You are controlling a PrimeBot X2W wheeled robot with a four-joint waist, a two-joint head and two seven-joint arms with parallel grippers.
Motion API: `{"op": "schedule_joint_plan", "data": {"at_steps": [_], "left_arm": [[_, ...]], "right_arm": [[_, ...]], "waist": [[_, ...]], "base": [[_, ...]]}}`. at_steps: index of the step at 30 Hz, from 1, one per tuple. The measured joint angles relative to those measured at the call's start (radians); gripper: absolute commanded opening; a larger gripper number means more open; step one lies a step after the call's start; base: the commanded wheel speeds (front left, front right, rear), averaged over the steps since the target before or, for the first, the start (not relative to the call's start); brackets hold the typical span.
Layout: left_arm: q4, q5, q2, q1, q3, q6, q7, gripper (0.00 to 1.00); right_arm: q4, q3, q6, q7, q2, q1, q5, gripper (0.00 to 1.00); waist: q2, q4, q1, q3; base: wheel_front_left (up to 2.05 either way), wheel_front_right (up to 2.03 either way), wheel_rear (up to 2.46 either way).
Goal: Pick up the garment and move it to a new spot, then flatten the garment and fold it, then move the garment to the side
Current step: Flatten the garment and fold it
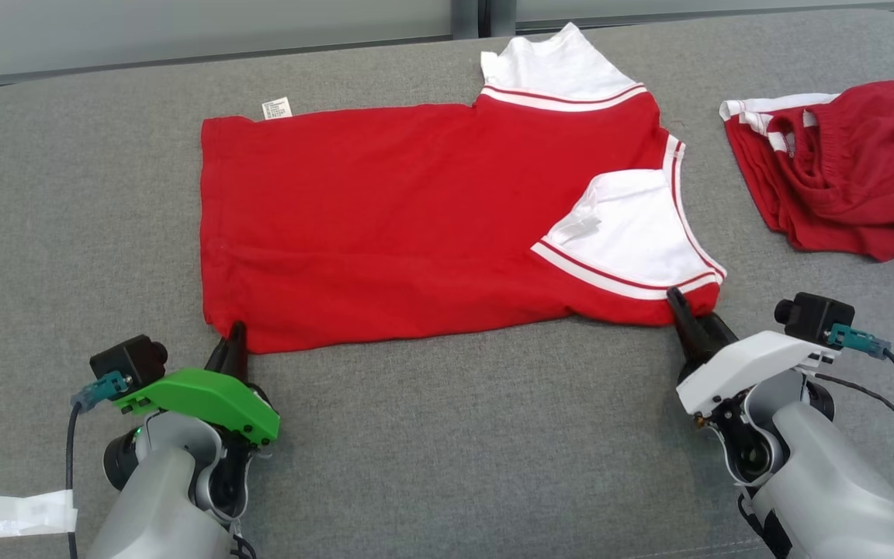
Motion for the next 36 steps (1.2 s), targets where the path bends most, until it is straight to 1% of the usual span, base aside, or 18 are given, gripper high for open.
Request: {"op": "schedule_joint_plan", "data": {"at_steps": [6, 11, 16, 17, 26, 30, 36], "left_arm": [[0.000, -0.009, 0.000, -0.002, -0.007, -0.011, -0.019, 0.00], [-0.002, -0.019, 0.000, -0.002, -0.004, -0.019, -0.034, 0.00], [-0.006, -0.030, 0.000, 0.002, 0.009, -0.023, -0.041, 0.00], [-0.013, -0.031, -0.001, 0.009, 0.011, -0.032, -0.049, 0.00], [-0.075, -0.038, -0.001, 0.063, 0.012, -0.048, -0.058, 0.00], [-0.114, -0.037, 0.001, 0.105, 0.019, -0.048, -0.062, 0.00], [-0.183, -0.037, 0.010, 0.191, 0.038, -0.048, -0.066, 0.00]], "right_arm": [[-0.015, 0.007, 0.000, -0.015, -0.008, -0.015, 0.010, 0.00], [-0.053, 0.018, 0.000, -0.037, -0.026, -0.015, 0.017, 0.00], [-0.089, 0.037, 0.000, -0.052, -0.028, -0.005, 0.028, 0.00], [-0.104, 0.038, 0.000, -0.053, -0.034, 0.007, 0.032, 0.00], [-0.192, 0.049, 0.000, -0.062, -0.067, 0.089, 0.046, 0.00], [-0.237, 0.060, 0.000, -0.063, -0.077, 0.136, 0.056, 0.00], [-0.288, 0.068, 0.000, -0.063, -0.114, 0.212, 0.060, 0.00]], "waist": [[0.0000, -0.002, 0.0000, 0.001], [0.0000, -0.007, 0.0000, -0.005], [0.0000, -0.016, 0.0000, -0.025], [0.0000, -0.020, 0.0000, -0.035], [0.0000, -0.028, 0.0000, -0.085], [0.0000, -0.031, 0.0000, -0.108], [0.0000, -0.035, 0.0000, -0.131]], "base": [[0.00, 0.00, 0.00], [0.00, 0.00, 0.00], [0.00, 0.00, 0.00], [0.00, 0.00, 0.00], [0.00, 0.00, 0.00], [0.00, 0.00, 0.00], [0.00, 0.00, 0.00]]}}
